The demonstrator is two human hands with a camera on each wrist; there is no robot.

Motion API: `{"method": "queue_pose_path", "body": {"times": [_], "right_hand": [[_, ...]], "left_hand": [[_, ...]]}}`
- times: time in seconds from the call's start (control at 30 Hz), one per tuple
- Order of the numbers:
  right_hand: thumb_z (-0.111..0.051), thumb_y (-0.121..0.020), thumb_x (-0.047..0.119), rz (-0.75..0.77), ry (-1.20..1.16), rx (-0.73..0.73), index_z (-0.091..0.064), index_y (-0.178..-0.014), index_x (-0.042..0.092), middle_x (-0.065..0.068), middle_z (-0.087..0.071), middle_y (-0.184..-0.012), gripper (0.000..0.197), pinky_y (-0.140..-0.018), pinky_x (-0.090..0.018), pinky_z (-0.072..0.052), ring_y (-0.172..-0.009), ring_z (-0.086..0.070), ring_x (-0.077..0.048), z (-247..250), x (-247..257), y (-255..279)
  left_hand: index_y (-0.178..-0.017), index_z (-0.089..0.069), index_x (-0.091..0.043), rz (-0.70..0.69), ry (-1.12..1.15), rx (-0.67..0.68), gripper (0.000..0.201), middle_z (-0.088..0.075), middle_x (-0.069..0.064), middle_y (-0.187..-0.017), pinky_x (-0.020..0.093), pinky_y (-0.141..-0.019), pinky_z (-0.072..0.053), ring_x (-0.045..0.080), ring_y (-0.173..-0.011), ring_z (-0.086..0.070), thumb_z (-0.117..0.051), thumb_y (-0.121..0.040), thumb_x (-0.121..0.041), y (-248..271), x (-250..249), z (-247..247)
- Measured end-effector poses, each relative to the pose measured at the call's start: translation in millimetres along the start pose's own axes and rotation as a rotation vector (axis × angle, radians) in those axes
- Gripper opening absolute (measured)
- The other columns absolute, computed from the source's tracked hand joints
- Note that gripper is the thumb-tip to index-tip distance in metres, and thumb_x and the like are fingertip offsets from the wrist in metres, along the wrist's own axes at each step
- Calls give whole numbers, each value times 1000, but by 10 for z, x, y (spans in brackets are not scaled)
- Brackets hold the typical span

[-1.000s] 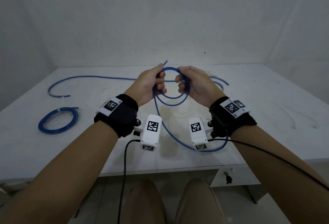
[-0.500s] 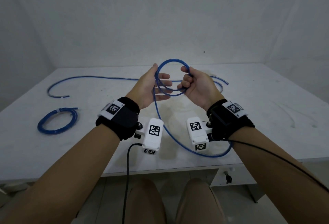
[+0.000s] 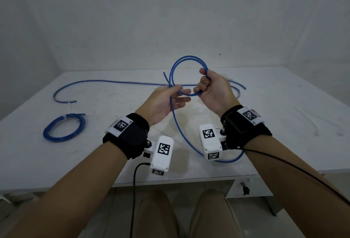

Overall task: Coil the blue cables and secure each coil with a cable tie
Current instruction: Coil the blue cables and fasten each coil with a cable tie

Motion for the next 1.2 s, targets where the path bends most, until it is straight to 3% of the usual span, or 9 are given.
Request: {"method": "queue_pose_path", "body": {"times": [0.13, 0.2, 0.3, 0.4, 0.57, 0.77, 0.9, 1.07, 1.2], "right_hand": [[-36, -101, 16, -13, 20, 23, -51, -91, 8, 1, -29, -58, 20, -52, -26, -38, -48, -29, -12, 3, -61, 41], [-35, -100, 14, -19, 26, 28, -50, -91, 7, 1, -29, -58, 19, -52, -26, -38, -48, -29, -12, 2, -84, 58], [-36, -100, 13, -33, 25, 31, -50, -91, 7, 1, -29, -58, 18, -51, -25, -37, -47, -28, -12, 13, -116, 80], [-37, -100, 14, -54, 37, 51, -51, -93, 7, 1, -30, -59, 17, -51, -26, -36, -48, -29, -12, 33, -107, 97], [-39, -98, 16, -78, 109, 112, -55, -108, 10, -1, -36, -62, 20, -53, -28, -37, -50, -31, -14, 92, 28, 85], [-42, -101, 27, -49, 253, 183, -59, -127, 20, -2, -53, -69, 33, -52, -29, -37, -48, -40, -15, 84, 152, 59], [-44, -100, 23, -6, 353, 201, -64, -121, 18, 1, -52, -69, 29, -46, -24, -25, -47, -33, -11, 97, 183, 34], [-48, -94, 16, -41, 308, 179, -70, -105, 13, 2, -44, -63, 24, -44, -23, -18, -45, -25, -10, 99, 201, 39], [-46, -94, 17, -32, 338, 172, -69, -102, 13, 3, -37, -60, 25, -46, -24, -12, -46, -18, -9, 41, 191, 61]], "left_hand": [[-112, -59, -5, -66, 7, -37, 23, -73, 10, -93, 33, -80, -53, 24, -88, -68, -45, -101, -20, -57, -2, -2], [-97, -57, -8, -69, 106, -35, 24, -63, 5, -73, 36, -83, -52, 22, -76, -65, -38, -104, -21, -56, -18, -18], [-76, -48, -13, -43, 284, -61, 36, -46, 2, -59, 34, -73, -50, 20, -59, -53, -36, -104, -32, -54, -76, -43], [-73, -45, -13, -25, 339, -52, 49, -40, 2, -58, 32, -65, -45, 20, -56, -46, -27, -102, -49, -52, -122, -30], [-77, -48, -11, 17, 236, 32, 38, -46, 4, -62, 33, -73, -48, 21, -62, -51, -29, -104, -29, -18, -129, 40], [-79, -53, -9, 58, 132, 76, 35, -48, 4, -64, 34, -75, -49, 22, -65, -53, -33, -103, -25, -19, -165, 124], [-83, -57, -7, 86, 141, 110, 33, -49, 4, -64, 35, -81, -47, 22, -64, -55, -35, -102, -22, -17, -180, 165], [-84, -62, -4, 138, 231, 158, 31, -54, 5, -67, 36, -88, -47, 22, -67, -58, -37, -100, -15, 12, -219, 215], [-80, -65, -4, 168, 215, 174, 34, -53, 4, -63, 34, -81, -51, 21, -62, -56, -37, -98, -14, 24, -241, 185]]}}
Point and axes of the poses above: each hand's wrist, its own y-axis away from the middle knuckle, its own z-axis out of the back of the hand, x = y × z, the point moved 1 cm from there along -y, towards the middle knuckle
